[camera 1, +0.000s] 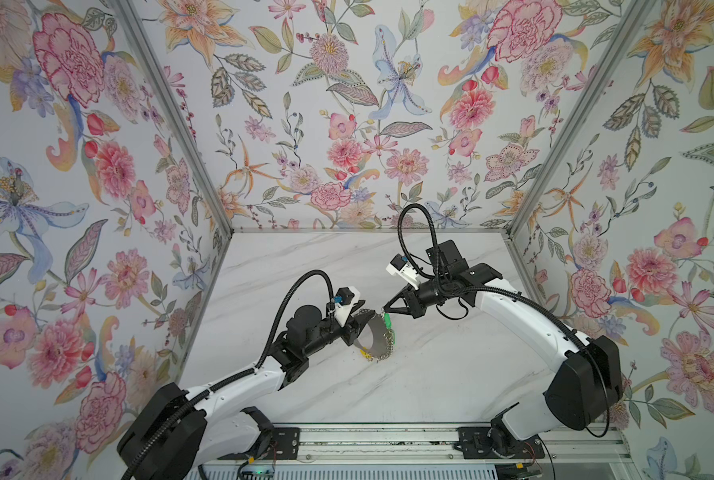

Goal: Remove the keys from the keyring

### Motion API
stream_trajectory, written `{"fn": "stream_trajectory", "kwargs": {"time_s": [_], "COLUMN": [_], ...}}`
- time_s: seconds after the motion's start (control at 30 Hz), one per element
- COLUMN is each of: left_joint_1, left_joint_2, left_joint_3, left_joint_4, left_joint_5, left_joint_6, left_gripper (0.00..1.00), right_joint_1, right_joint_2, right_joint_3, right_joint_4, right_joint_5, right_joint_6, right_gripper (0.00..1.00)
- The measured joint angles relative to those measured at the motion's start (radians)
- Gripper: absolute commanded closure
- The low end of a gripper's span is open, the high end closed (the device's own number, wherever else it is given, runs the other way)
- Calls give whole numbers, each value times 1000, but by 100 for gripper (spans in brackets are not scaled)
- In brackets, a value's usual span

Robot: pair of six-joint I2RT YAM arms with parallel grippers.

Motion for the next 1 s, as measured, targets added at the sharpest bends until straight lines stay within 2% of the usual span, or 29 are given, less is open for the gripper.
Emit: {"fn": "stream_trajectory", "kwargs": {"time_s": [0.37,0.43,0.5,0.57,0.77,1.0], "left_joint_1": [0,0,0,0,0,0], "left_joint_2": [19,19,19,19,22,57], "left_joint_3": [13,31,54,73,121,136], "left_joint_4": [-6,-28,-54,-84,-195,-225], "left_joint_5": [29,30,34,44,76,135], "left_joint_6": [8,21,41,61,133,159], "left_gripper": [48,45,37,36,37,50], "right_joint_1": [3,4,7,9,12,23], "right_joint_2": [0,6,15,24,43,56], "right_joint_3": [13,21,31,38,54,81], "right_joint_4": [0,-7,-14,-27,-59,-79], "right_joint_5": [-26,-29,-29,-29,-31,-42], "right_joint_6": [0,-2,-7,-11,-26,-37], "right_gripper": [100,100,100,100,100,100]}}
